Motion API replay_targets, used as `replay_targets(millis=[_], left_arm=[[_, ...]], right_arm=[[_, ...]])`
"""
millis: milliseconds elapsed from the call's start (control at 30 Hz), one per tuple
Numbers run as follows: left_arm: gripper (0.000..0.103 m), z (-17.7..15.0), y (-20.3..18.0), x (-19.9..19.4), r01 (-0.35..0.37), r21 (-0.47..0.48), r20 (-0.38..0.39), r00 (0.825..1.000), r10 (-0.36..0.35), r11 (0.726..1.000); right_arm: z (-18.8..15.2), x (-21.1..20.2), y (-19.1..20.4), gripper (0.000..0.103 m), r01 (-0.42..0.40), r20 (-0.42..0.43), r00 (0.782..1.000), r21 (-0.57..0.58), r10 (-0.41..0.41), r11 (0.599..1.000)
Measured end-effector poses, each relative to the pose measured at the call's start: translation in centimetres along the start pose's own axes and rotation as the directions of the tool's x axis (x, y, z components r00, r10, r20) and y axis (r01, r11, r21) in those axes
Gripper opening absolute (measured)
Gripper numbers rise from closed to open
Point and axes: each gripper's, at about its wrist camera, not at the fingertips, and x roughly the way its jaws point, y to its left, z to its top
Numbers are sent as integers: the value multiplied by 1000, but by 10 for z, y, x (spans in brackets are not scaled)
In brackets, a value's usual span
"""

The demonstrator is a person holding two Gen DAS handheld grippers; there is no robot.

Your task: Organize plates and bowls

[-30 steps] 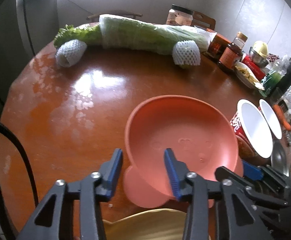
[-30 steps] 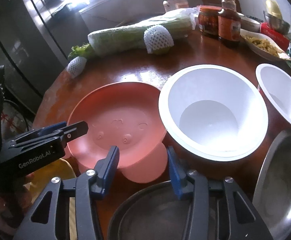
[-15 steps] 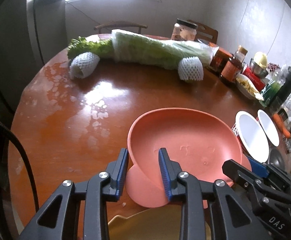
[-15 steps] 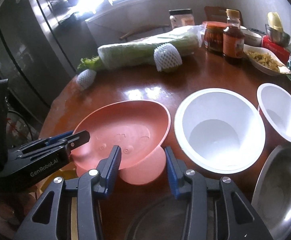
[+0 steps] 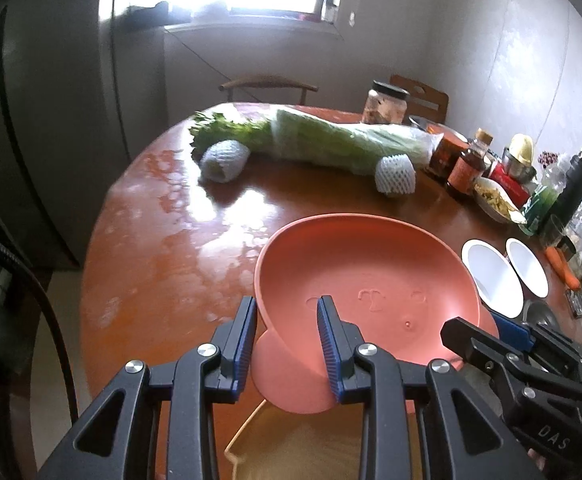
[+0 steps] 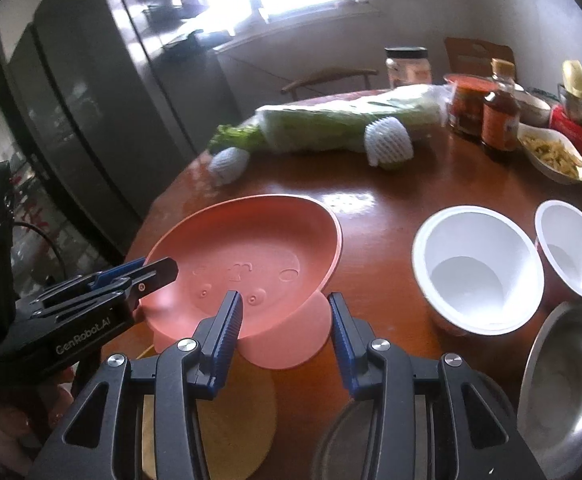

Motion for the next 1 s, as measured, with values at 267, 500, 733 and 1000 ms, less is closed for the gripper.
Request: replay_targets(millis=[267,500,733,1000], left_arm=[[32,-19,3,-40,-64,-13,65,996,64,998],[32,-42,0,-64,-94,-27,87,992,96,995],[32,-64,-8,-76,-119,-34,86,989,121,992],[32,-90,-8,-82,-155,-57,69,985,158,986]], right_arm=[[-11,-20,23,45,-45,16,999,-58,46,997],[-25,-41,33,45,-67,29,997,-99,71,993],[-39,-57,34,45,-75,26,997,-137,79,988],[-56,-62,39,45,-93,-9,996,-196,93,976]])
